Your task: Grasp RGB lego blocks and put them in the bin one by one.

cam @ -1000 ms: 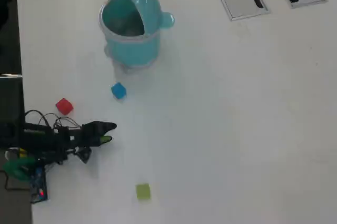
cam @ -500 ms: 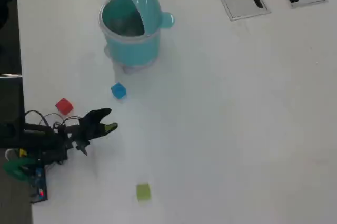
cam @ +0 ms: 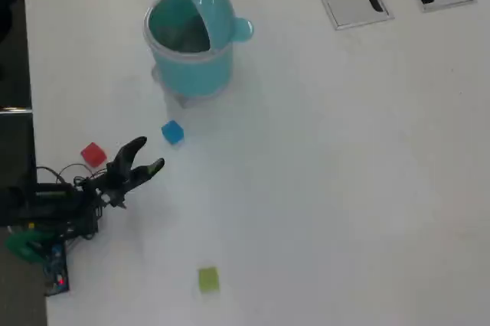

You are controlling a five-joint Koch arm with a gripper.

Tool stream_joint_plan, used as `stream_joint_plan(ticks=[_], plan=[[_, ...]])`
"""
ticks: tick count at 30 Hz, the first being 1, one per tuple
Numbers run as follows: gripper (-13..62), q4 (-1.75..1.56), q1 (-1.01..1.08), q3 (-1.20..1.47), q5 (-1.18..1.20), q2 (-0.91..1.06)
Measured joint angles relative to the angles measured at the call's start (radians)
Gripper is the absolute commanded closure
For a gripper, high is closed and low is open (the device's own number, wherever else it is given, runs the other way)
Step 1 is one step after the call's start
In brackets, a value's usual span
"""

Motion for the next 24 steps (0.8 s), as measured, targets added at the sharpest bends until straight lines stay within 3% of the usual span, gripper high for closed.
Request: stream_joint_plan(ticks=[16, 24], plan=[[18.3, -0.025, -0.089, -0.048, -0.031, 0.002], [17.8, 0.433, -0.078, -0.414, -0.032, 0.002]])
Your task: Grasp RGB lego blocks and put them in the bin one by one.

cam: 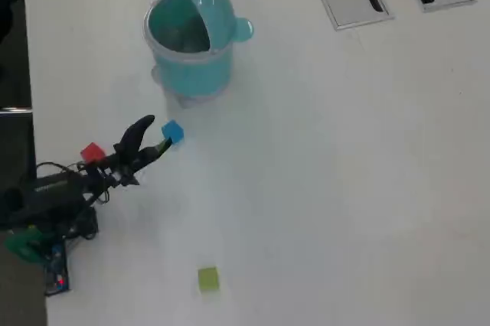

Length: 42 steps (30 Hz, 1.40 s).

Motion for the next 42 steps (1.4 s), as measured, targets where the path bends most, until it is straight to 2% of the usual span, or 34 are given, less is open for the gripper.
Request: stream_joint_plan(ticks=[1, 5, 8, 17, 19, 20, 21, 31, 34, 42], plan=[[17.8, 0.183, 0.029, -0.161, 0.0, 0.0], [16.8, 0.428, 0.044, -0.321, -0.005, 0.0], [15.8, 0.666, 0.043, -0.451, -0.114, 0.0], [15.3, 1.1, -0.011, -0.732, -0.314, 0.0], [15.1, 1.33, -0.121, -0.848, -0.499, 0.0], [15.4, 1.35, -0.13, -0.856, -0.517, 0.0], [15.4, 1.46, -0.222, -0.948, -0.68, 0.0], [16.4, 1.683, -0.333, -0.979, -0.959, 0.0], [18.7, 1.799, -0.5, -1.012, -1.144, 0.0], [18.3, 1.882, -0.678, -0.96, -1.305, 0.0]])
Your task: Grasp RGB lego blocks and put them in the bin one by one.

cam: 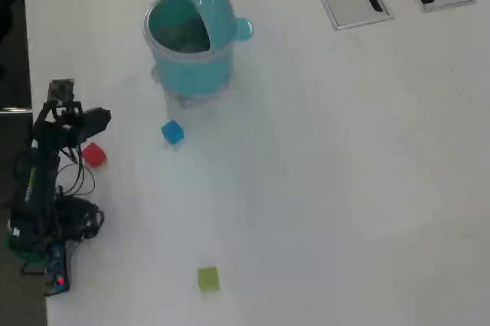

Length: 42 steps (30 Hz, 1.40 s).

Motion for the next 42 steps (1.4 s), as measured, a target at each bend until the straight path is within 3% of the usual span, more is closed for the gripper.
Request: stream_joint_plan(ticks=[12, 32, 42], plan=[[18.9, -0.061, -0.275, 0.341, -0.135, 0.0], [18.4, -0.445, -0.236, 0.735, -0.204, 0.0], [18.4, -0.588, -0.196, 0.798, -0.218, -0.011]])
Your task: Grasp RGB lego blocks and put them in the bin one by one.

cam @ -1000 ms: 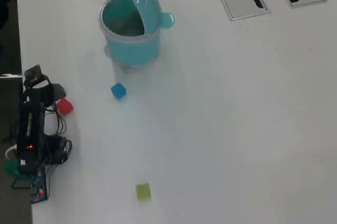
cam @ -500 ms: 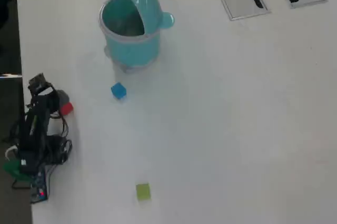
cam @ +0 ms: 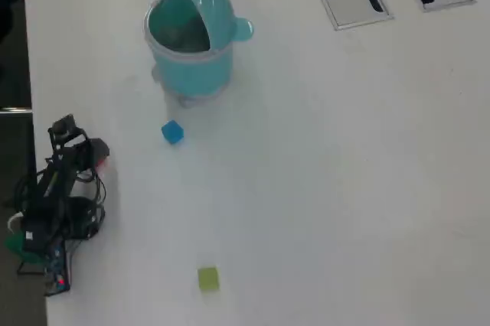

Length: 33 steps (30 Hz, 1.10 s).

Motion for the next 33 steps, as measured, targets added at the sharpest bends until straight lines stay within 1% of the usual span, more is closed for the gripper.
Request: stream_joint_plan(ticks=[12, 24, 29, 33], plan=[[18.5, -0.067, -0.035, 0.044, 0.0, -0.063], [19.1, -0.175, -0.054, 0.063, 0.008, -0.166], [24.4, -0.19, -0.055, 0.071, 0.011, -0.183], [29.2, -0.202, -0.081, 0.071, 0.061, -0.186]])
